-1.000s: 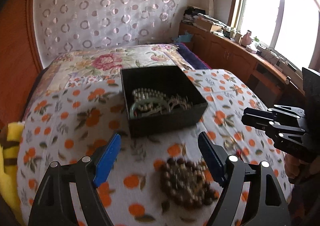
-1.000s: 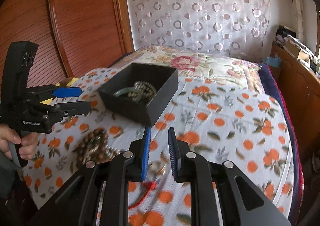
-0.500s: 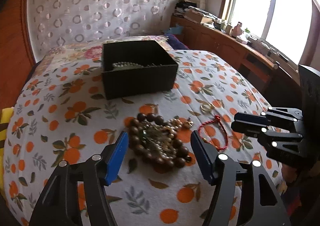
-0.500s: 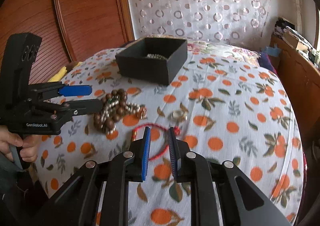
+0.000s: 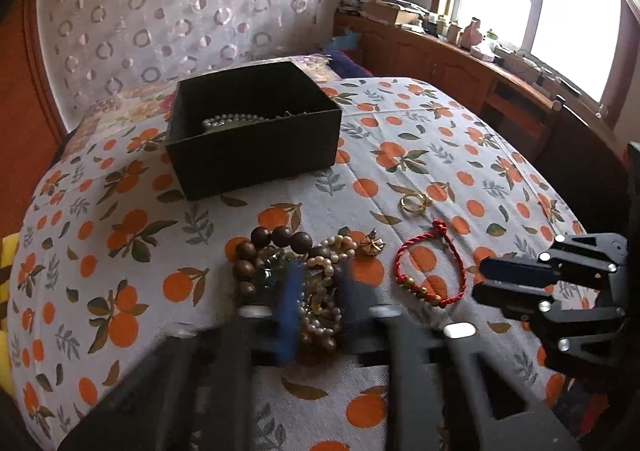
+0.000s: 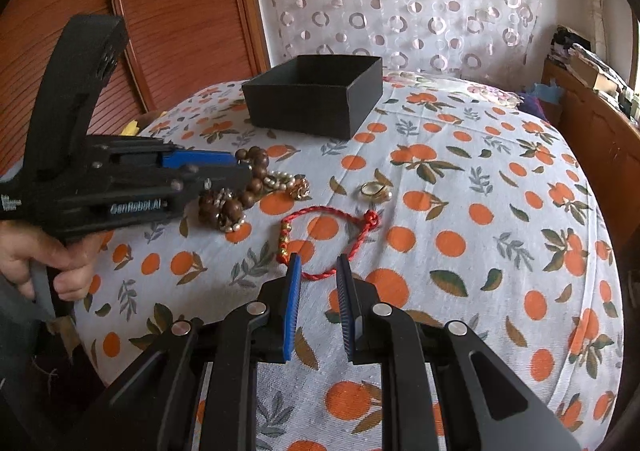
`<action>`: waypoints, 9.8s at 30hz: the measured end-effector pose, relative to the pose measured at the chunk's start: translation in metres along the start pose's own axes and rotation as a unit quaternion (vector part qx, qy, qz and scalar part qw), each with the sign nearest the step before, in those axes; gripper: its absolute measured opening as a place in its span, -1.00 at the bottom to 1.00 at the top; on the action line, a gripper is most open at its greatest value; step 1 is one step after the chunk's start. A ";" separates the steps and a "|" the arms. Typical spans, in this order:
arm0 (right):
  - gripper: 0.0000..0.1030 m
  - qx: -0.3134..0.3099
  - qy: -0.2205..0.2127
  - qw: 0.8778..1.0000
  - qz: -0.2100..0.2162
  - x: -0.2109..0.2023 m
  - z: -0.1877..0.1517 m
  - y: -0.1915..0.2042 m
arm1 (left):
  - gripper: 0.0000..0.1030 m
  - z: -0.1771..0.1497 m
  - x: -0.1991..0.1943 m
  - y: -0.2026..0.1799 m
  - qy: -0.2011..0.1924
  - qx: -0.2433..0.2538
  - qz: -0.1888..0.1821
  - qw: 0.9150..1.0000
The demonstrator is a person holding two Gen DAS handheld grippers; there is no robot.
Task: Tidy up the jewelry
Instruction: 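Grasp a pearl strand from the pile with the left tool and lift it, then carry the pearl strand toward the box with the left tool while the right tool grasps the red string bracelet, then lower the pearl strand into the box with the left tool while the right tool drops the red bracelet in, then move the left tool to the wooden bead bracelet while the right tool moves to the gold ring, then grasp the brown wooden bead bracelet with the left tool while the right tool grasps the gold ring, then carry the bead bracelet over the box with the left tool while the right tool carries the ring, then open both tools to drop the bead bracelet and gold ring into the box, then move the left tool to the green pendant earring while the right tool moves to the gold flower earring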
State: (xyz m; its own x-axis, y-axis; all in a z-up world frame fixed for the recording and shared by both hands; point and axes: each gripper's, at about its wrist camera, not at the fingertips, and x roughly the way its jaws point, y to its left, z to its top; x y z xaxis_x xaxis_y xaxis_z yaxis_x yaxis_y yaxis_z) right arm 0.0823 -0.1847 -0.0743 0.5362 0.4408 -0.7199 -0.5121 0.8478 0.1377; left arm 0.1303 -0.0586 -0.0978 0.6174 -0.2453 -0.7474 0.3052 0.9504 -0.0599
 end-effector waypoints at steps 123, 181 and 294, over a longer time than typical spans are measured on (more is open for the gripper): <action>-0.38 -0.037 -0.025 0.998 0.040 0.080 0.173 -0.066 | -0.92 0.187 -0.008 0.073 -0.097 0.010 0.009 0.995; -0.47 -0.016 0.032 0.999 -0.002 0.050 0.063 -0.049 | -0.76 0.023 0.027 0.049 0.035 0.000 -0.025 0.999; -0.80 -0.061 0.005 0.997 0.040 0.051 0.093 -0.008 | -0.08 0.080 -0.022 0.071 -0.064 -0.030 0.007 0.997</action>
State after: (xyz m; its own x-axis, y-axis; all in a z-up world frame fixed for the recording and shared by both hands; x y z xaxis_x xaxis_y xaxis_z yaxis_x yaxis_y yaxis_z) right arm 0.1765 -0.1419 -0.0487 0.4838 0.5013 -0.7174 -0.6304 0.7682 0.1117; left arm 0.1968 -0.0007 -0.0328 0.7100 -0.2498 -0.6584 0.2543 0.9628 -0.0911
